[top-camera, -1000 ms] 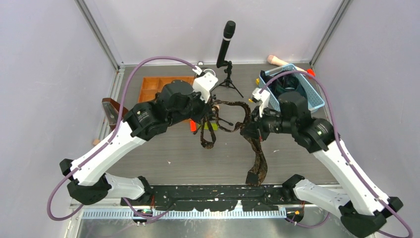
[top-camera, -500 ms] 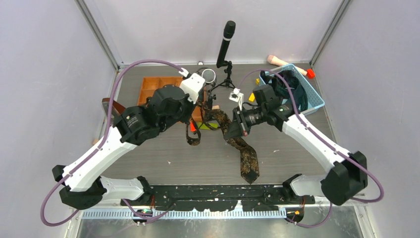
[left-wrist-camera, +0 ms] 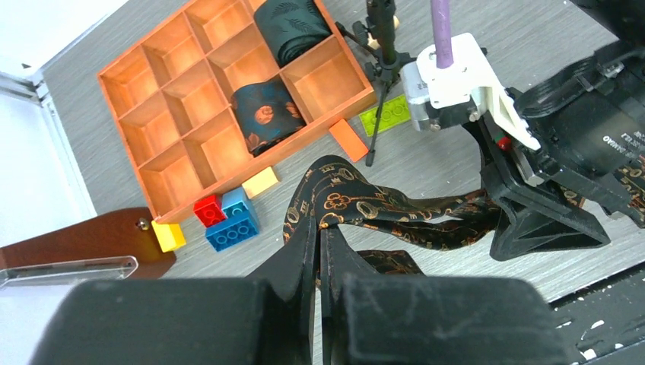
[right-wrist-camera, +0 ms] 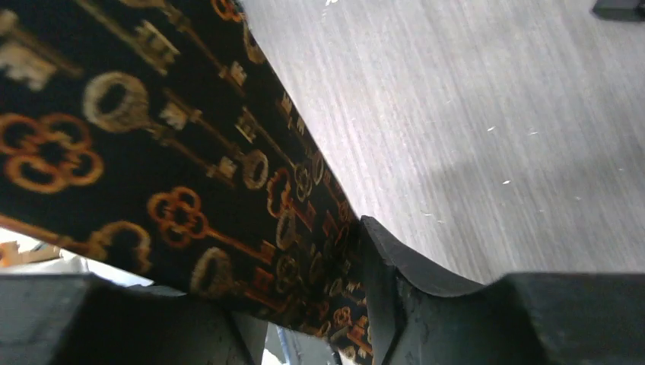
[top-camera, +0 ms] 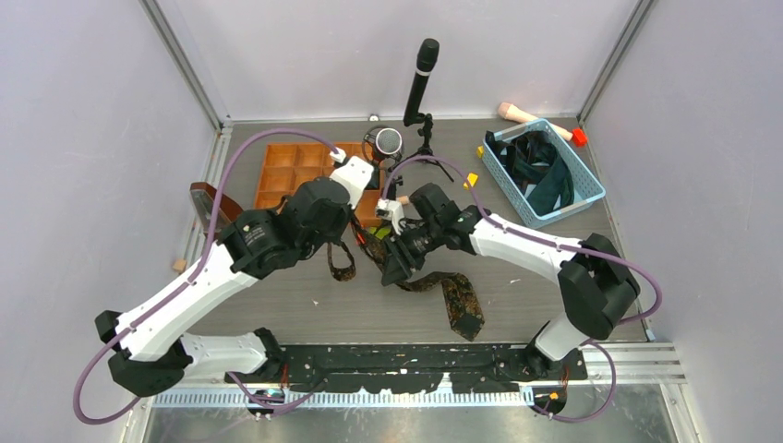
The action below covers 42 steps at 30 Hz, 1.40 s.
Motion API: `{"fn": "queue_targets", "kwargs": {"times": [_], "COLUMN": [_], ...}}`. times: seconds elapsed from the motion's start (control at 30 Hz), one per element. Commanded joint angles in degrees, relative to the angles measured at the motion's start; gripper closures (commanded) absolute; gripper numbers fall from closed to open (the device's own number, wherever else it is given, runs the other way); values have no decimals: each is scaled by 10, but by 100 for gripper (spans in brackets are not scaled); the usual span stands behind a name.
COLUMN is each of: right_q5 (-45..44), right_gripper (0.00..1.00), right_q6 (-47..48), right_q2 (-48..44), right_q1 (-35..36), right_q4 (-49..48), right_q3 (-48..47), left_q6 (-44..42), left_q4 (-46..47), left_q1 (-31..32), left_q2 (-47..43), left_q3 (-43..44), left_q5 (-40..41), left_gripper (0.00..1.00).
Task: Roll the ties
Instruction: Flatten out the tie at the center of the board.
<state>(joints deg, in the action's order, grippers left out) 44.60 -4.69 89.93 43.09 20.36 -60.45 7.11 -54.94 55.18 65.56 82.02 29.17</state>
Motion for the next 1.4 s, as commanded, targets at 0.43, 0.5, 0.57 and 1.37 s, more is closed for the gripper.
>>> {"fn": "queue_targets", "kwargs": {"times": [0.43, 0.5, 0.57, 1.37], "right_q5": [-311, -323, -347, -476], "right_gripper": [22, 22, 22, 83], "right_q6": [-83, -92, -110, -441], "right_q2": [-116, -143, -171, -361], "right_q1": [11, 11, 11, 45], "right_q4": [-142, -137, -124, 18], "right_q3": [95, 110, 123, 271], "left_q6": [9, 10, 11, 3], "left_q4": [-20, -23, -21, 0], "left_q1": [0, -1, -1, -5], "left_q2": [-4, -1, 0, 46], "left_q3": [-12, -13, -15, 14], "left_q5": [112, 117, 117, 88], "left_gripper": [100, 100, 100, 100]}}
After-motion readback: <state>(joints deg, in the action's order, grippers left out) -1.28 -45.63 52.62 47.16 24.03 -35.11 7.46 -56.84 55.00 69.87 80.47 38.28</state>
